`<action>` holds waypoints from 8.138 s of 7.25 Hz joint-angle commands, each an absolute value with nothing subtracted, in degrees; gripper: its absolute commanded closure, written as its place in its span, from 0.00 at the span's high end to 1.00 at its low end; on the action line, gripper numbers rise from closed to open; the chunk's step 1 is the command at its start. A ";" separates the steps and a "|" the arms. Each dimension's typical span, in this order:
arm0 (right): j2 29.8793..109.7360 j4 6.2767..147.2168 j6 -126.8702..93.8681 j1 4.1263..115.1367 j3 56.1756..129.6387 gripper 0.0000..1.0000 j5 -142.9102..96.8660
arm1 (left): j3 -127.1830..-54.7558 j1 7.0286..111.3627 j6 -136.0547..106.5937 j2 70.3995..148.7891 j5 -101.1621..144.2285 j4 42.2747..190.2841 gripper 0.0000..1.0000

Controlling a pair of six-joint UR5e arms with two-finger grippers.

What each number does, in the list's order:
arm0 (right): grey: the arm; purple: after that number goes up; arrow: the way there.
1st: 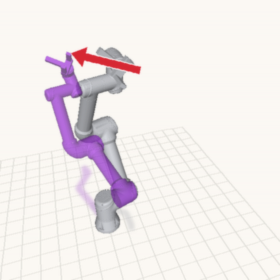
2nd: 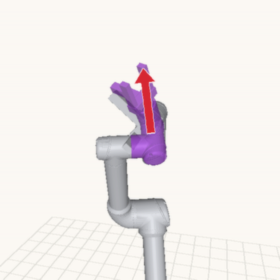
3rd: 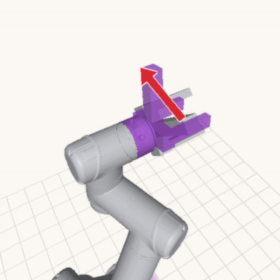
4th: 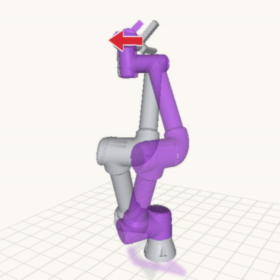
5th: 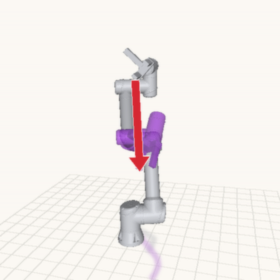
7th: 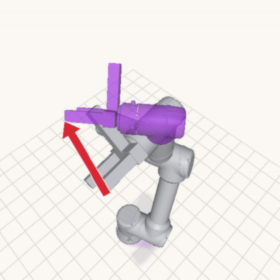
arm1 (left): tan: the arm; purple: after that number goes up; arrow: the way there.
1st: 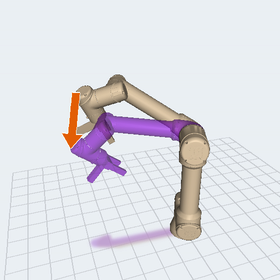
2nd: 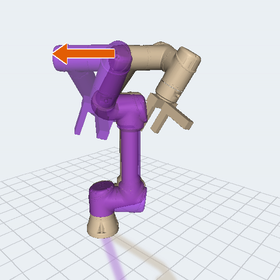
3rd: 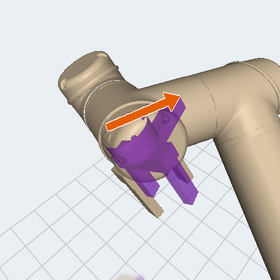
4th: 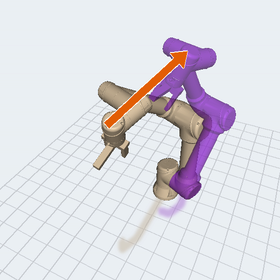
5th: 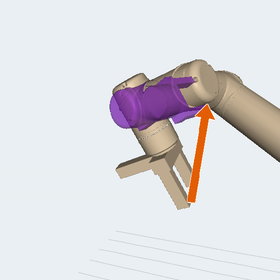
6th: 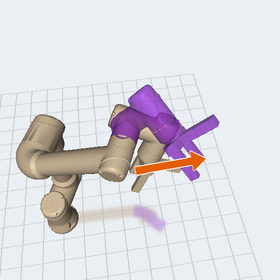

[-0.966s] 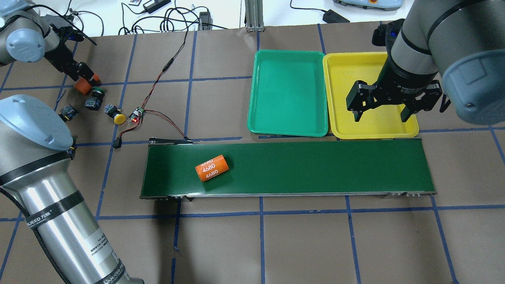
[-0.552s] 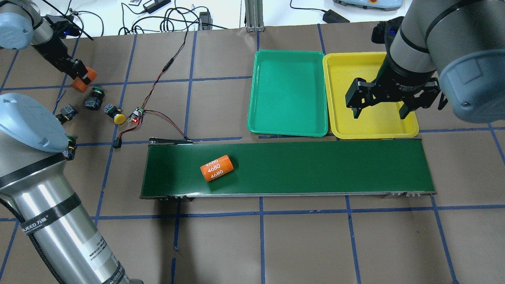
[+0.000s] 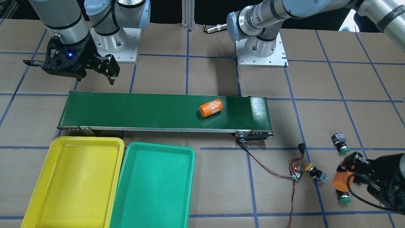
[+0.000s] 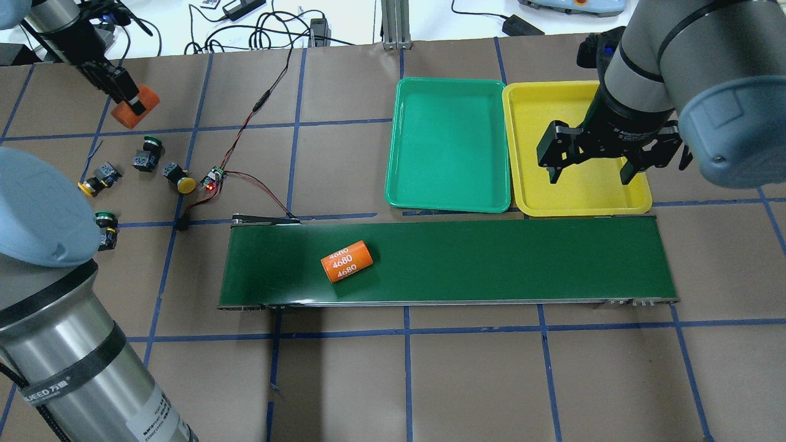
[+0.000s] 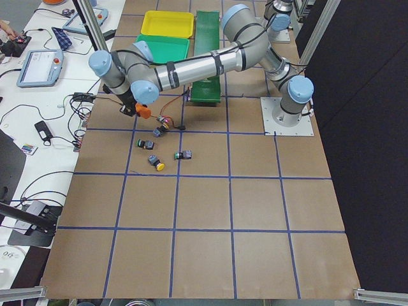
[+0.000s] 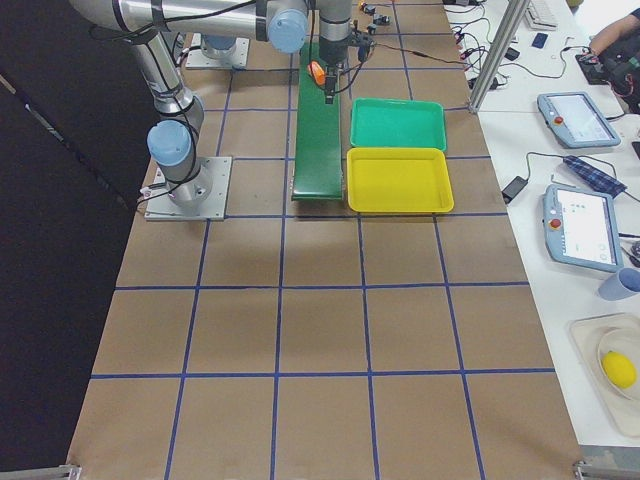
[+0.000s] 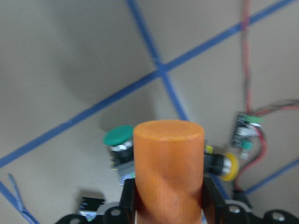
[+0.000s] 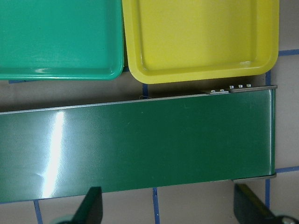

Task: Sort buttons by color to trays
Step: 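Lower the second orange cylinder onto the belt and release it, then reach the left gripper to the green push-button and grasp it, then carry the green push-button onto the belt and open the left gripper, then move the left gripper to a yellow push-button and grasp it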

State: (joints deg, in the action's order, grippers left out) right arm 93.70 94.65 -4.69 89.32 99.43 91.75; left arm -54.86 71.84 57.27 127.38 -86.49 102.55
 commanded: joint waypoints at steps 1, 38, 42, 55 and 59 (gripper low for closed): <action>93.43 94.66 -3.79 89.38 99.49 1.00 91.84 | -69.18 77.41 59.32 116.07 -85.96 103.01 0.00; 97.20 94.31 -4.66 88.59 99.40 1.00 91.41 | -110.19 85.15 36.49 96.00 -87.54 83.50 0.00; 96.85 94.04 -4.57 88.59 99.40 1.00 91.49 | -114.17 86.92 10.97 98.79 -85.79 72.69 0.73; 97.47 93.08 -4.83 88.59 100.71 1.00 91.67 | -72.68 57.23 42.96 133.84 -93.25 65.67 1.00; 97.65 93.25 -4.75 88.59 101.69 1.00 91.67 | -75.75 56.95 42.89 133.78 -93.34 66.09 0.93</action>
State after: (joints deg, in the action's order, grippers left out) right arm 97.65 93.24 -4.81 88.59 101.63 91.75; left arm -74.69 56.86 42.90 134.24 -93.31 65.98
